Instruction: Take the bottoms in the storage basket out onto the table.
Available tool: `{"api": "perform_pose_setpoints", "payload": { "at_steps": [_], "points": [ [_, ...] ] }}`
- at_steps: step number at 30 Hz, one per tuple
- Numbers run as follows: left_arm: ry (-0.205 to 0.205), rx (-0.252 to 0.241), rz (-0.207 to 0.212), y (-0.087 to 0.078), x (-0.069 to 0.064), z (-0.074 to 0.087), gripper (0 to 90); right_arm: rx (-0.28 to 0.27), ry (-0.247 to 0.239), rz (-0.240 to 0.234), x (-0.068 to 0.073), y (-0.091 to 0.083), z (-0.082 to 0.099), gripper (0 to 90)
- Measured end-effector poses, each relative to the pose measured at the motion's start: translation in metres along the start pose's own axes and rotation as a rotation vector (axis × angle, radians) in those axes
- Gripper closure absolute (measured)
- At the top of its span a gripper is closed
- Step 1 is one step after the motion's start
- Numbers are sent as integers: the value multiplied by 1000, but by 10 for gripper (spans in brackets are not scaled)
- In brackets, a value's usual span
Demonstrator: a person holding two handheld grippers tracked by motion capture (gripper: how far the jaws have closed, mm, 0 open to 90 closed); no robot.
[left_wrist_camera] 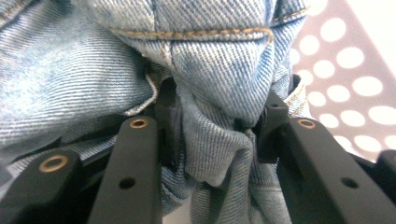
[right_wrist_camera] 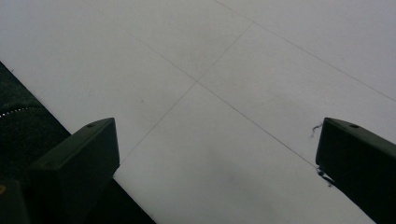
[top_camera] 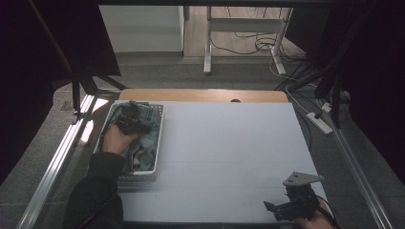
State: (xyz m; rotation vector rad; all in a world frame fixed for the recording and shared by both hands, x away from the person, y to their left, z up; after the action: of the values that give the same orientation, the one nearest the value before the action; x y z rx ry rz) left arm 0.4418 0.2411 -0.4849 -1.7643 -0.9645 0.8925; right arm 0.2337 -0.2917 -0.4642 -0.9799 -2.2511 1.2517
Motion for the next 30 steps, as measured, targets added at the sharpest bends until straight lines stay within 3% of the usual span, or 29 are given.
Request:
{"api": "perform_pose_setpoints", "payload": {
  "at_steps": [1, 10, 18, 21, 30],
  "points": [
    [-11, -25, 20, -9, 2, 1, 620, 0, 0, 0, 0, 0, 0, 1],
    [-27, -131, 47, -44, -2, 4, 623, -3, -2, 0, 0, 0, 0, 1],
    [15, -197, 30, -73, -13, 4, 623, -4, -2, 0, 0, 0, 0, 1],
    [28, -253, 40, -91, -19, 4, 623, -3, -2, 0, 0, 0, 0, 1],
    [47, -324, 77, -117, -26, 8, 622, -3, -4, 0, 1, 0, 0, 1]
  ]
}}
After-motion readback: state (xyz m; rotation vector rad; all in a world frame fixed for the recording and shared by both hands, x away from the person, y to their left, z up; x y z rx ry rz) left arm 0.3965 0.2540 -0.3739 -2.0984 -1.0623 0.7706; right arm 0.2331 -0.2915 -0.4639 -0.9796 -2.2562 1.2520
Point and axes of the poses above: each handheld gripper's, and its own axes: y roughly forward along the jaws, z roughly out of its underside, x roughly to its left, the point moved 1 cm from there along y, roughly forward along the jaws, and after that the axes turned 7 degrees about x, right-handed, at the moved point
